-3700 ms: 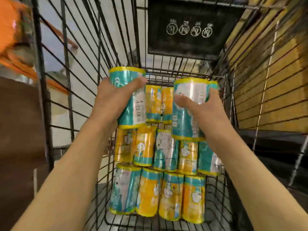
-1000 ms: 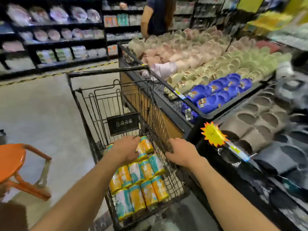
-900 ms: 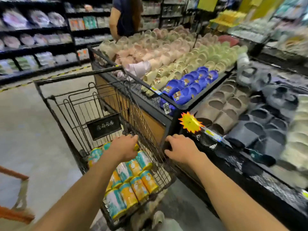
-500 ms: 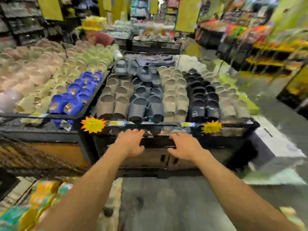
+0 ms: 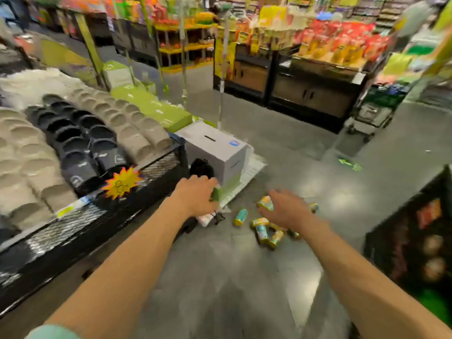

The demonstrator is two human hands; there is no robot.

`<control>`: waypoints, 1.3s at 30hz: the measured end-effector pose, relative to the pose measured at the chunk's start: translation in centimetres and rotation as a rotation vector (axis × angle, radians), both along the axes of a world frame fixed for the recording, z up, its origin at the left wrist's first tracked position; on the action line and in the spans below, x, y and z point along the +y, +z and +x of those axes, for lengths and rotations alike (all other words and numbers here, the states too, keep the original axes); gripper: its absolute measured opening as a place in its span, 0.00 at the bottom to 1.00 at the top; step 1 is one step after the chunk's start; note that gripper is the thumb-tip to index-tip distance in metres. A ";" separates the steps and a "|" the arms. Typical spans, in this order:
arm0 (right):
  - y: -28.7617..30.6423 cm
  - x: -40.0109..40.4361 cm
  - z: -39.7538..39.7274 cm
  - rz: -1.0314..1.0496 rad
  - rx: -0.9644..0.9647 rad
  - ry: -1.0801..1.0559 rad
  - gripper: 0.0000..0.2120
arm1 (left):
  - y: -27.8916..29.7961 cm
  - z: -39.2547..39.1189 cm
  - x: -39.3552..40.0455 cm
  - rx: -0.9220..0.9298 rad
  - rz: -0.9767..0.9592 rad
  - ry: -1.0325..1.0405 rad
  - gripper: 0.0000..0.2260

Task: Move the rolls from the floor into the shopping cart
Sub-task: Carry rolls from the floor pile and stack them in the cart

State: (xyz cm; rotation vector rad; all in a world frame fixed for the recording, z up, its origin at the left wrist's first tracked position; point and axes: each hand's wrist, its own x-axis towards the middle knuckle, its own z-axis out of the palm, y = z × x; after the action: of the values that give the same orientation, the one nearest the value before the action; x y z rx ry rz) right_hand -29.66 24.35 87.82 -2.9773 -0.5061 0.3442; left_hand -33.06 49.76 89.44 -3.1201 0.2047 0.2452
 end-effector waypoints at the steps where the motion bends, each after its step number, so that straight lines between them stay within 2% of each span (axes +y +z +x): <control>1: -0.1 -2.2 0.5 0.001 0.002 -0.062 0.30 | -0.2 2.0 -1.8 0.004 0.004 -0.052 0.29; 6: -0.1 -10.2 2.3 -0.002 0.018 -0.317 0.27 | -1.8 10.1 -10.0 0.036 0.024 -0.273 0.28; 12: 0.0 -14.2 6.8 0.012 0.039 -0.514 0.29 | -2.8 19.2 -15.5 0.028 0.021 -0.440 0.29; 17: -0.1 -14.7 11.3 -0.001 0.066 -0.584 0.32 | -4.3 25.6 -17.2 0.090 0.020 -0.520 0.30; 26: -2.8 -18.6 22.3 0.042 0.148 -0.621 0.31 | -8.0 35.3 -19.6 0.168 0.049 -0.556 0.25; 33: -10.9 -23.4 34.0 0.020 0.200 -0.505 0.26 | -14.6 45.0 -25.5 0.266 0.038 -0.459 0.25; 39: -23.8 -25.0 42.3 -0.007 0.279 -0.422 0.27 | -25.5 52.6 -28.6 0.263 0.031 -0.469 0.26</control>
State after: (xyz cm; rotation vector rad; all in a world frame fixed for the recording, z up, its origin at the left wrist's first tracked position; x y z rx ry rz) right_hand 12.62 -0.66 64.07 -2.8690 0.1504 0.6953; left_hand 19.53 21.20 63.96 -2.8832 0.9028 0.6327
